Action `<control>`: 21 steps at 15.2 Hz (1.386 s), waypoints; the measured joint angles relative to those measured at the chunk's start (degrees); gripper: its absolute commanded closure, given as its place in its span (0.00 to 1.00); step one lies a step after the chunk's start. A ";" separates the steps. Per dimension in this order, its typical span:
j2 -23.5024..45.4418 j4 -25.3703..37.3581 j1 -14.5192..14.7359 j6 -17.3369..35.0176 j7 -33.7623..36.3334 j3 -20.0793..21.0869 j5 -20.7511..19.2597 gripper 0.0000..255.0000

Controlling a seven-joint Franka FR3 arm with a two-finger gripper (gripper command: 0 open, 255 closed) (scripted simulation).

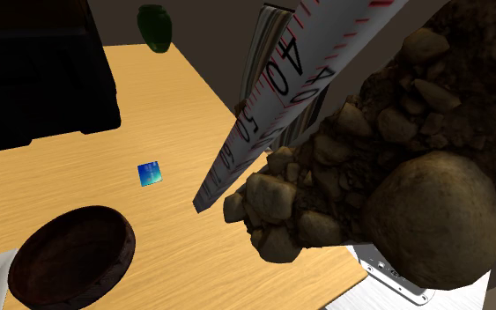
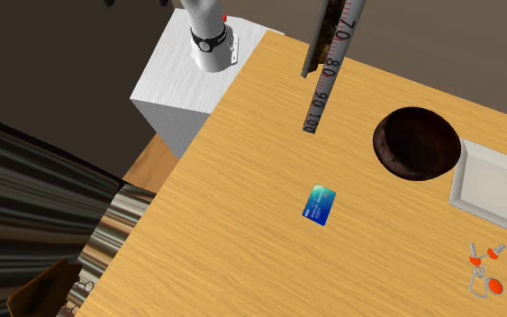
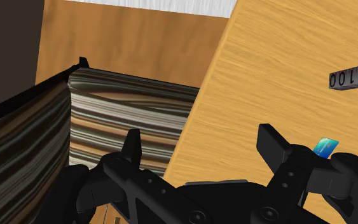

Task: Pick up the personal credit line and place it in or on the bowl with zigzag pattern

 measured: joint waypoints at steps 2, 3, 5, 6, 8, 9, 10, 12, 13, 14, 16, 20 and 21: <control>0.34 -0.22 0.10 0.48 0.74 0.59 0.33 0.00; 0.69 -0.44 0.21 0.90 1.77 1.34 0.75 0.00; 2.43 -0.44 0.68 2.38 5.02 3.91 2.13 0.00; 3.34 -0.46 0.90 3.17 6.67 5.18 2.79 0.00; 5.68 -0.35 1.22 5.14 9.83 7.63 3.93 0.00; 6.86 -0.21 1.41 6.08 11.56 8.95 4.51 0.00; 7.89 -0.10 1.61 6.91 13.27 10.23 5.06 0.00; 10.43 0.68 1.92 8.45 16.74 12.78 5.97 0.00; 11.74 1.07 1.89 9.21 18.05 13.68 6.16 0.00; 13.40 2.04 1.94 9.80 19.77 14.90 6.40 0.00; 17.00 3.59 2.08 11.68 23.44 17.56 6.75 0.00; 24.27 6.52 2.22 15.45 30.65 22.34 6.38 0.00; 25.78 7.42 2.21 15.85 32.22 23.18 6.09 0.00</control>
